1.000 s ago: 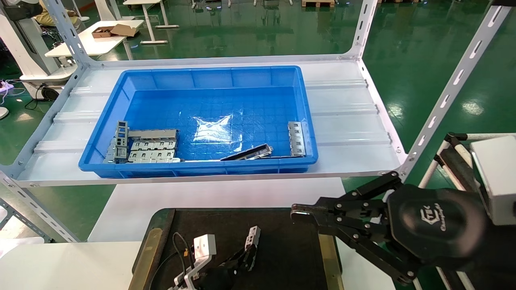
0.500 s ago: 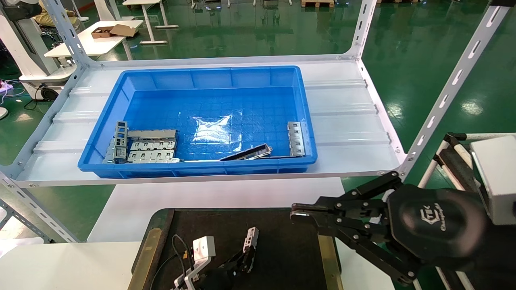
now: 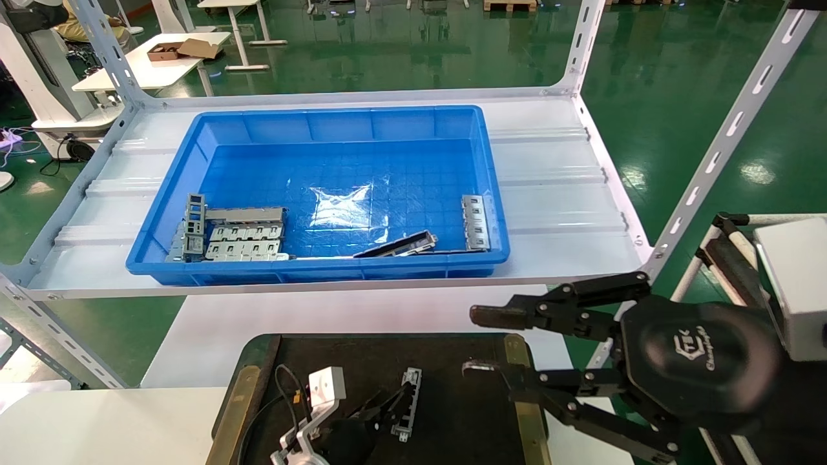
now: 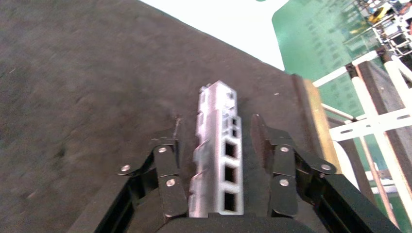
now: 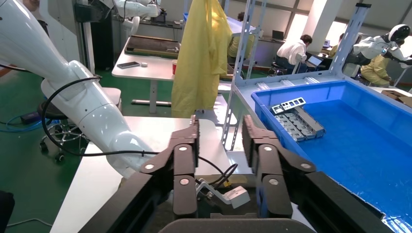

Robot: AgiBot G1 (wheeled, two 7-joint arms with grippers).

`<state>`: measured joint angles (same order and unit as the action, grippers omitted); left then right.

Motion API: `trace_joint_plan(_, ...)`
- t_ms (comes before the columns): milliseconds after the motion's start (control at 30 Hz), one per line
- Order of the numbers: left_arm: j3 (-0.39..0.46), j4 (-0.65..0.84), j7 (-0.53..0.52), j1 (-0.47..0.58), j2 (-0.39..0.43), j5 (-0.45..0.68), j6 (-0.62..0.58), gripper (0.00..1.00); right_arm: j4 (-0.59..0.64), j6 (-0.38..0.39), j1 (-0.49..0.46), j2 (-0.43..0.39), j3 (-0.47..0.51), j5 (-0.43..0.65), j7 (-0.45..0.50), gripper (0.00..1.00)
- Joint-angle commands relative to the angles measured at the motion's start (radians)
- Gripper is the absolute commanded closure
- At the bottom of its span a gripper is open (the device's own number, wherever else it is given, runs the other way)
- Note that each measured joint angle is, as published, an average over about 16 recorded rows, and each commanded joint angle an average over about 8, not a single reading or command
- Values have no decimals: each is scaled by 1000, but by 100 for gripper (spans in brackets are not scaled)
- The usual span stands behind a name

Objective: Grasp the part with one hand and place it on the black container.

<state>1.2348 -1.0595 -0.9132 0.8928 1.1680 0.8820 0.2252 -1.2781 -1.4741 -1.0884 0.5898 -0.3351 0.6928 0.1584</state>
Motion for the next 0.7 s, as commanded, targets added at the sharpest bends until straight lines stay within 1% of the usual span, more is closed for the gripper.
trace_joint_plan(33,16,-16,11,11,-5,-21,9,0,0,0,0,0,0,0,0,0)
trace_joint_plan(233,96,-94,69,53,-63,-91,26,0,0,0,0,0,0,0,0,0)
trace_joint_plan(400,158,-202,107,96,-146,-139,4,0,0,0,0,0,0,0,0,0)
trace_joint_plan(567,177,-282,129,143,-214,-141,-94,0,0,0,0,0,0,0,0,0)
trace_joint_plan(700,147,-294,158,161,-238,-105,-211,0,0,0,0,0,-1,0,0,0)
